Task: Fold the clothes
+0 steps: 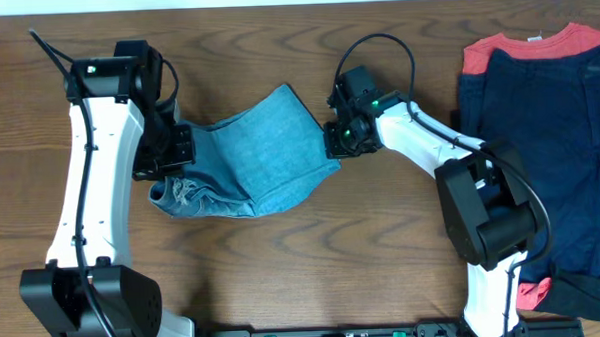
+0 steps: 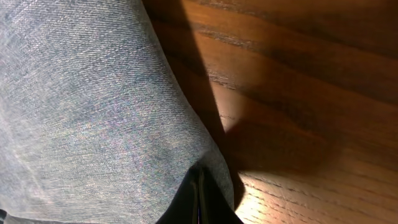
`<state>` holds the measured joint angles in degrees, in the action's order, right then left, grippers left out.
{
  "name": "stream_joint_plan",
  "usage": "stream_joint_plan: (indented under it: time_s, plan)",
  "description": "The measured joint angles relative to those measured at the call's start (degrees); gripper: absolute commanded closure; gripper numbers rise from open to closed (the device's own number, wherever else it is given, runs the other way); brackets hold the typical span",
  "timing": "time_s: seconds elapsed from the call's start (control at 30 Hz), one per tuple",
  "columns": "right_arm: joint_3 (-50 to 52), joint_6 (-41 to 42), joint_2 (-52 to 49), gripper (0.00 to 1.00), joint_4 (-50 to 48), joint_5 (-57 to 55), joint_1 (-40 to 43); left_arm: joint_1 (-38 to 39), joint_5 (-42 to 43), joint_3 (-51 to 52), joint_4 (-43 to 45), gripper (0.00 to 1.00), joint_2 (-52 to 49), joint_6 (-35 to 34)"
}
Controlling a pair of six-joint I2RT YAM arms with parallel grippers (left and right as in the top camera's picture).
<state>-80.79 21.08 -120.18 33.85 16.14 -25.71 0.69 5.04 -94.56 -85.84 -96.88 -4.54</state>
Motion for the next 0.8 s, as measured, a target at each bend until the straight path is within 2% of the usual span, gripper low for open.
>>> stream_joint_plan:
  time_s: [0.23, 0.5, 0.57, 0.6, 0.63, 0.67, 0.77, 0.8]
  plan:
    - [-1.03, 2.40, -0.48, 0.99, 1.99, -1.09, -0.13, 4.68, 0.63, 0.00, 5.95, 0.94, 0.00, -2.54]
    - [-1.29, 2.84, -0.52, 0.99, 3.15, -1.64, -0.07, 12.20, 0.85, -0.02, 17.29, 0.93, -1.60, -8.85]
    - [-1.33, 2.82, -0.52, 0.99, 3.32, -1.68, -0.07, 13.60, 0.81, -0.02, 19.43, 0.85, -3.41, -10.21]
    - [-1.36, 2.80, -0.52, 0.99, 3.41, -1.73, -0.07, 14.32, 0.83, -0.02, 20.61, 0.75, -4.61, -10.88]
    - [-1.38, 2.80, -0.52, 0.99, 3.48, -1.75, -0.07, 15.02, 0.81, -0.02, 21.90, 0.59, -5.84, -11.06]
    - [-1.40, 2.80, -0.52, 0.99, 3.54, -1.77, -0.07, 15.63, 0.94, -0.04, 23.23, 0.49, -6.91, -11.37]
    - [-1.49, 2.80, -0.52, 0.98, 3.96, -1.79, -0.07, 18.01, 2.12, -0.11, 27.78, 0.33, -10.54, -12.33]
    - [-1.51, 2.80, -0.52, 0.96, 4.04, -1.79, -0.07, 18.69, 2.75, -0.11, 28.85, 0.31, -11.43, -12.41]
